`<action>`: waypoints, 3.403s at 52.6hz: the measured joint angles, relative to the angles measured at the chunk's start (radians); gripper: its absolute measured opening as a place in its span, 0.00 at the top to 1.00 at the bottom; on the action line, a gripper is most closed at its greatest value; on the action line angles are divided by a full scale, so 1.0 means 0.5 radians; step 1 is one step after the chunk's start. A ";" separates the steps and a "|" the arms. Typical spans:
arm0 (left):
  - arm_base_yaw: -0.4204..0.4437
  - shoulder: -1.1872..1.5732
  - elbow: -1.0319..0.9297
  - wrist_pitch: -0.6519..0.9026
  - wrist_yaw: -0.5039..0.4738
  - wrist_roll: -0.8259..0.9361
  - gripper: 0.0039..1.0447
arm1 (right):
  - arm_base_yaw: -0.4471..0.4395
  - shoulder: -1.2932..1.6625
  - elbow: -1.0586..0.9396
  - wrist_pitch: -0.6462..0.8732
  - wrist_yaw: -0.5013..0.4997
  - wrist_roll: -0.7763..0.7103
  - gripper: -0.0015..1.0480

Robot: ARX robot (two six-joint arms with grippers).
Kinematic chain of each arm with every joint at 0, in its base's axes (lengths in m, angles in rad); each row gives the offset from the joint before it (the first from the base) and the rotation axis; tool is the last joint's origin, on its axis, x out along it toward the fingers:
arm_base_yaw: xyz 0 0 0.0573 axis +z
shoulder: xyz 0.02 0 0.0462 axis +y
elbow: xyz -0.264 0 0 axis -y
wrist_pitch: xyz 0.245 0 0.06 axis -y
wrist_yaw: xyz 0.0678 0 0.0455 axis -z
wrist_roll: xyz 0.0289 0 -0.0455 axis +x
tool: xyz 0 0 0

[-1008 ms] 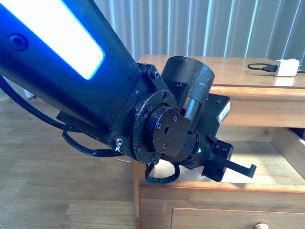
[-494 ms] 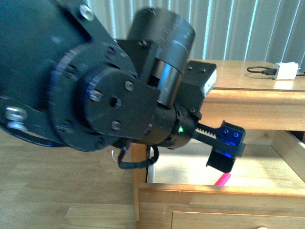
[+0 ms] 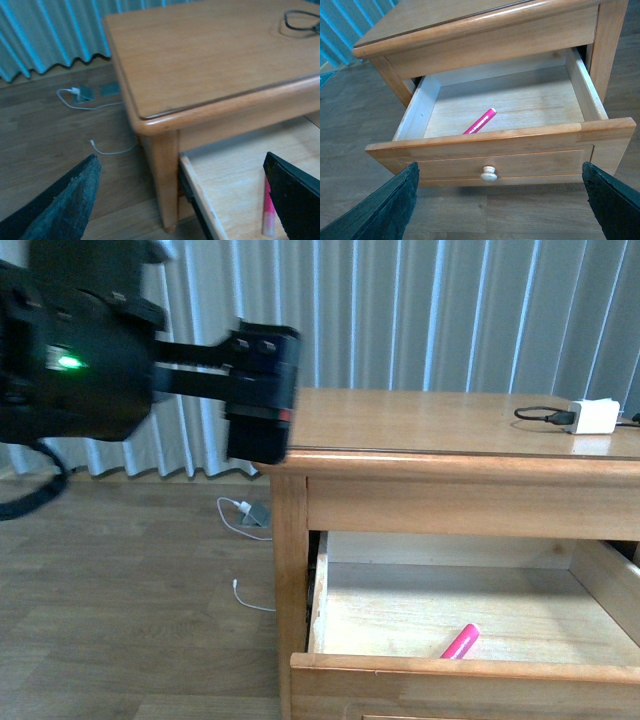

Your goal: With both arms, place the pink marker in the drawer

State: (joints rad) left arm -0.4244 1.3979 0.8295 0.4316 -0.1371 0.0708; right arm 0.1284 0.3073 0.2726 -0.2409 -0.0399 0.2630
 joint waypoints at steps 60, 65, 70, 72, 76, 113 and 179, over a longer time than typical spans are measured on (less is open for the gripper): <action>0.797 -2.218 -1.358 -0.624 0.208 -0.497 0.21 | 0.000 0.000 0.000 0.000 0.000 0.001 0.08; 0.836 -2.278 -1.409 -0.599 0.258 -0.299 0.39 | 0.000 0.000 0.000 0.000 0.001 0.001 0.08; 0.840 -2.318 -1.456 -0.600 0.269 -0.220 0.54 | 0.000 0.000 0.000 0.000 0.000 0.001 0.08; 0.840 -2.337 -1.472 -0.600 0.269 -0.203 0.61 | 0.000 0.000 0.000 0.000 0.000 0.001 0.08; 0.842 -2.382 -1.501 -0.605 0.269 -0.181 0.78 | 0.000 0.000 0.000 0.000 0.000 0.001 0.08; 0.844 -2.787 -1.612 -0.867 0.275 -0.153 0.96 | 0.000 0.000 -0.002 0.000 0.000 0.001 0.08; 0.844 -2.788 -1.612 -0.867 0.274 -0.150 0.06 | 0.359 2.602 0.689 0.864 0.454 -0.121 0.08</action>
State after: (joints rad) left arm -0.0025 0.0040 0.0235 -0.0021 -0.0002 -0.0044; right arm 0.3080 1.6085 0.6170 0.1909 0.1871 0.2028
